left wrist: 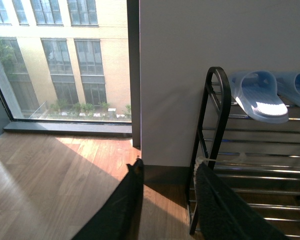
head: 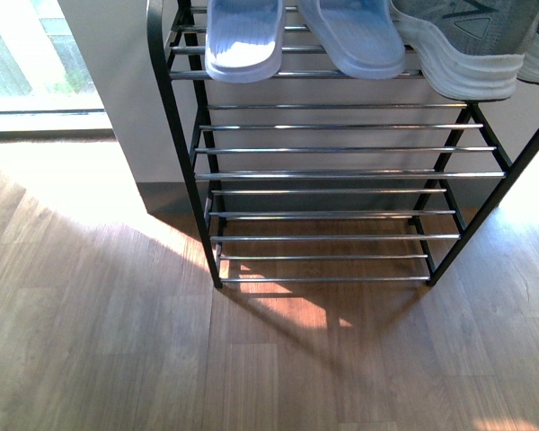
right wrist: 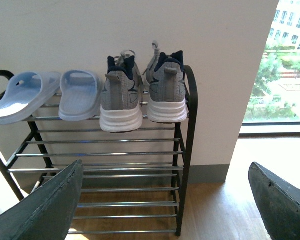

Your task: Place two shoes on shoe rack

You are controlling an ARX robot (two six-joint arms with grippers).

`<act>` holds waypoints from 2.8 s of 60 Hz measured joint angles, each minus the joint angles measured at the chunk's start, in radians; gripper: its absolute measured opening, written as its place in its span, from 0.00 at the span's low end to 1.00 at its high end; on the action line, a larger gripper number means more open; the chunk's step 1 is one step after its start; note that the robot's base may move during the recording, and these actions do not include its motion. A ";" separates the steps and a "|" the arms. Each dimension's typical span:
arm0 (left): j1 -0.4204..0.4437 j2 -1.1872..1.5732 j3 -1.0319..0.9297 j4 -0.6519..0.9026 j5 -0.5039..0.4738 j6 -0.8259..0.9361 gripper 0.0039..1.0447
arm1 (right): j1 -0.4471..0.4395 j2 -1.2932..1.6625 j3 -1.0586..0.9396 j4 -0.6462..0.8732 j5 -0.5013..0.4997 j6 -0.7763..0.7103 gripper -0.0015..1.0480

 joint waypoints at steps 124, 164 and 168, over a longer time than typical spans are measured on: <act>0.000 0.000 0.000 0.000 0.000 0.001 0.91 | 0.000 0.000 0.000 0.000 -0.001 0.000 0.91; 0.000 0.000 0.000 0.000 0.000 0.001 0.91 | 0.000 -0.001 0.000 0.000 -0.001 0.000 0.91; 0.000 0.000 0.000 0.000 0.000 0.001 0.91 | 0.000 -0.001 0.000 0.000 -0.001 0.000 0.91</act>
